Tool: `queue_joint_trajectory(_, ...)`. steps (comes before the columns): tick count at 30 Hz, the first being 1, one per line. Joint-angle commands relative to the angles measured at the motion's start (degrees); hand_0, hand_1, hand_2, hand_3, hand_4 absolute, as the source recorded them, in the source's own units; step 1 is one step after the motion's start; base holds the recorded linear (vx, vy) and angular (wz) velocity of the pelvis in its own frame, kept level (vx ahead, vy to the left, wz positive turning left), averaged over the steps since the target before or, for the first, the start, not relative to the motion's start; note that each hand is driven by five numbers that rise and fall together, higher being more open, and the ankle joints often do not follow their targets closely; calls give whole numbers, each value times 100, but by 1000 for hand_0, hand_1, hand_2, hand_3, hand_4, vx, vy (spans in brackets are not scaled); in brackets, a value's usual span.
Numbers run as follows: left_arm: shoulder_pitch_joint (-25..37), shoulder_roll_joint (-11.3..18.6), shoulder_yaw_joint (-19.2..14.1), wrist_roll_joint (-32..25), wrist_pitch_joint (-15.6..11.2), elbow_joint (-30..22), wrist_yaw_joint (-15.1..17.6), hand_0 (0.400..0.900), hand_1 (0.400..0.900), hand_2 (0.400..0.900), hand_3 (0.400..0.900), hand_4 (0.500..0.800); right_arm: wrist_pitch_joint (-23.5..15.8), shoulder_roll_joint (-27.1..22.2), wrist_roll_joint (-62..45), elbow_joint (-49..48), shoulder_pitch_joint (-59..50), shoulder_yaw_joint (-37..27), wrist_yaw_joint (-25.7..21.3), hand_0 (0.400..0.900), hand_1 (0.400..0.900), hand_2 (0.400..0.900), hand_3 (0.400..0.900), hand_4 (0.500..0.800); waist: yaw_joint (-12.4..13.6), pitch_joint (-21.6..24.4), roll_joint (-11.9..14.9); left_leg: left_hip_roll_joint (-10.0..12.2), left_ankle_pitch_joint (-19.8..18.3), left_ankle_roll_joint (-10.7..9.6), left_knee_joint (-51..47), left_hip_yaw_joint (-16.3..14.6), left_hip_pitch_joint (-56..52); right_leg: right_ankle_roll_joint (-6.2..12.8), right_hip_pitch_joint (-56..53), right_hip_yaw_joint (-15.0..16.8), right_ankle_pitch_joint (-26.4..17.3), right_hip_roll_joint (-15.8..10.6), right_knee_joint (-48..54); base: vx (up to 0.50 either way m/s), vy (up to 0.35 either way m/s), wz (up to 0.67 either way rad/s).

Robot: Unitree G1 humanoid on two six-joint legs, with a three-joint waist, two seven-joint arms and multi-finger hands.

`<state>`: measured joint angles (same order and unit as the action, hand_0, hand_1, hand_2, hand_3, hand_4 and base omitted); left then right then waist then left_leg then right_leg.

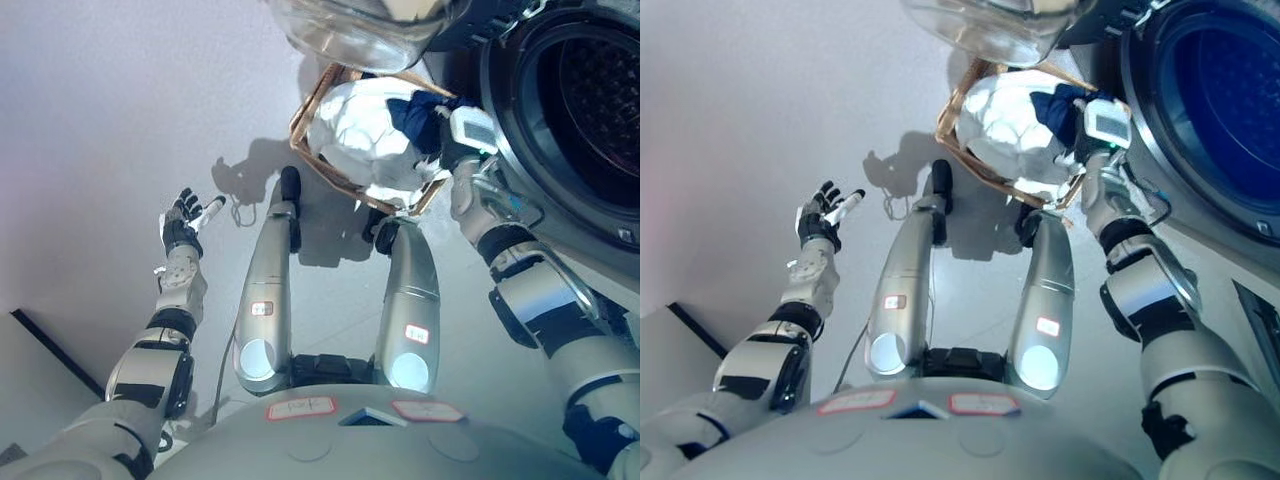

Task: Put the clothes in the basket into the washing machine.

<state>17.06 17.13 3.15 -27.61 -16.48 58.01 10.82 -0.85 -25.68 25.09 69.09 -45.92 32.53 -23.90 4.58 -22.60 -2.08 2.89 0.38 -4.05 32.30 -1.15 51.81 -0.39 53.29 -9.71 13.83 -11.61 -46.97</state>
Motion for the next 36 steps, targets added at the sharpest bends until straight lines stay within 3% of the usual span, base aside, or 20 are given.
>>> queue_joint_trajectory(1,-303,285,-63,-303,-329,-110,217,900,900,900,900,800,72,-483,182,40,-100,175,-379,900,900,900,900,800,-20,463,-339,-165,-937,61,567,-172,85,447,155,246,-434,157,329,42,-8,12)
queue_joint_trajectory(11,-672,182,159,-389,-376,-635,71,900,900,900,900,800,282,-904,427,1020,-775,443,-228,900,900,900,900,800,310,650,-763,-408,-762,104,213,-223,290,426,596,406,-341,38,195,47,15,8)
queue_joint_trajectory(17,-599,164,183,-391,-397,-727,77,900,900,900,900,800,315,-1126,556,1154,-884,554,-133,900,900,900,900,800,365,680,-908,-504,-728,119,194,-243,408,430,802,524,-313,-35,75,7,12,8)
queue_joint_trajectory(21,-665,158,162,-460,-442,-1070,60,900,900,900,900,800,354,-1379,651,1310,-972,624,-35,900,900,900,900,800,451,700,-1031,-562,-728,140,251,-303,539,423,1007,618,-282,-95,-90,-5,19,1)
queue_joint_trajectory(24,-636,125,159,-455,-426,-915,57,900,900,900,900,800,425,-1416,716,1426,-959,615,24,900,900,900,900,800,477,706,-1047,-568,-709,151,230,-339,543,427,1045,664,-278,-111,-124,0,0,0)
queue_joint_trajectory(25,-605,103,173,-439,-416,-866,59,900,900,900,900,800,451,-1404,742,1455,-949,621,30,800,800,800,800,740,469,707,-1042,-572,-706,152,231,-348,542,429,1049,668,-279,-123,-128,0,0,0)
queue_joint_trajectory(26,-547,85,181,-419,-404,-721,74,900,900,900,900,800,481,-1383,770,1469,-953,628,17,649,649,649,649,649,465,714,-1031,-574,-703,154,239,-351,545,424,1064,688,-278,-113,-147,0,0,0)
queue_joint_trajectory(27,-414,80,180,-344,-374,-488,116,900,900,900,900,800,507,-1352,815,1483,-916,633,33,616,616,616,616,629,459,740,-1008,-587,-701,161,239,-348,550,417,1079,699,-278,-109,-161,0,0,0)
queue_joint_trajectory(28,-406,81,181,-346,-377,-479,114,900,900,900,900,800,507,-1353,816,1483,-918,631,33,400,400,400,400,500,461,739,-1006,-588,-701,161,239,-349,552,417,1082,701,-277,-109,-163,0,0,0)
queue_joint_trajectory(36,-239,112,122,-233,-388,-221,186,900,900,900,900,800,529,-1293,728,1401,-769,567,-47,400,400,400,400,500,454,847,-871,-597,-666,179,79,-320,368,437,922,701,-371,-47,-12,-1,-2,0)
